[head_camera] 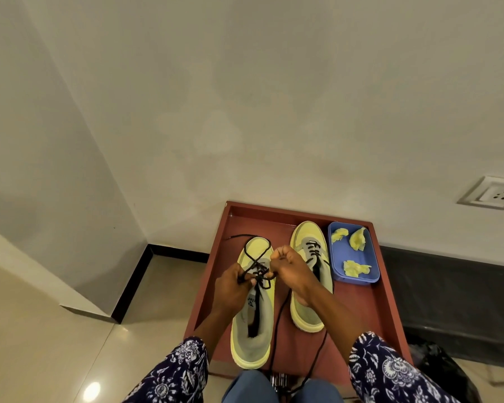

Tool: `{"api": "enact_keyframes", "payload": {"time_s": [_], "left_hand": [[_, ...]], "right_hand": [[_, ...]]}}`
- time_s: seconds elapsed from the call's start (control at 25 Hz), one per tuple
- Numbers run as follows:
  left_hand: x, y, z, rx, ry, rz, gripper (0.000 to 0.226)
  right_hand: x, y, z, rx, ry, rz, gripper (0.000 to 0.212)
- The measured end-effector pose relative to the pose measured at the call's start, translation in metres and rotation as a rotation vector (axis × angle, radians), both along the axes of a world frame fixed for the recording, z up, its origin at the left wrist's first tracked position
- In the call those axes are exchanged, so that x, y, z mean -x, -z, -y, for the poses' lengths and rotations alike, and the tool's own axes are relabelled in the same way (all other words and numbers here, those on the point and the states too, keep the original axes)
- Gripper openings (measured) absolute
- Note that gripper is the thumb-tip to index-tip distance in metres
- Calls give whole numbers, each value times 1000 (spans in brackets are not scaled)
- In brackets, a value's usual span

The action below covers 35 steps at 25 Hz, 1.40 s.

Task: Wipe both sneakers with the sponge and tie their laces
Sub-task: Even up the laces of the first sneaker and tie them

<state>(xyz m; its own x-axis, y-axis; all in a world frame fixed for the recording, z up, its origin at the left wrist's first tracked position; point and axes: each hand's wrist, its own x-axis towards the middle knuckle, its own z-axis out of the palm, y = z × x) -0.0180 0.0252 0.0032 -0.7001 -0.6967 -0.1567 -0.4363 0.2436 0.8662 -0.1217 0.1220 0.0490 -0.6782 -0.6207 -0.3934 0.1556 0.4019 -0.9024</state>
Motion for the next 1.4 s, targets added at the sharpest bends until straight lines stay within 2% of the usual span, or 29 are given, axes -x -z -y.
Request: {"api": "enact_keyframes", "payload": {"time_s": [0.24,0.36,0.48,0.76,1.0,1.2,1.28,1.4], "left_hand": [[1,0,-3,-12,-48,17,31],[1,1,-3,-38,-61,12,26],[0,1,-4,-54,-67,4,33],[-1,0,-4,-94,-73,-21,37],[1,5,-2,-113,-93,-12,37],[-1,15,3,-154,-100,-29,38],[-3,15,3,-156,-99,-26,37],[-2,16,4,-168,-110,-47,38]], "right_hand": [[-4,-11,-5,95,-29,78,21],[-3,-20,-5,55,-113,25,22],[0,-29,-6,7,-119,-31,22],[3,-48,-10,-153,-205,-280,21],[0,-85,-12,-371,-473,-452,19],[4,-120,-11,-433,-509,-649,14],[3,-126,-14,-438,-511,-639,14],[-2,-121,-19,-432,-499,-516,13]]}}
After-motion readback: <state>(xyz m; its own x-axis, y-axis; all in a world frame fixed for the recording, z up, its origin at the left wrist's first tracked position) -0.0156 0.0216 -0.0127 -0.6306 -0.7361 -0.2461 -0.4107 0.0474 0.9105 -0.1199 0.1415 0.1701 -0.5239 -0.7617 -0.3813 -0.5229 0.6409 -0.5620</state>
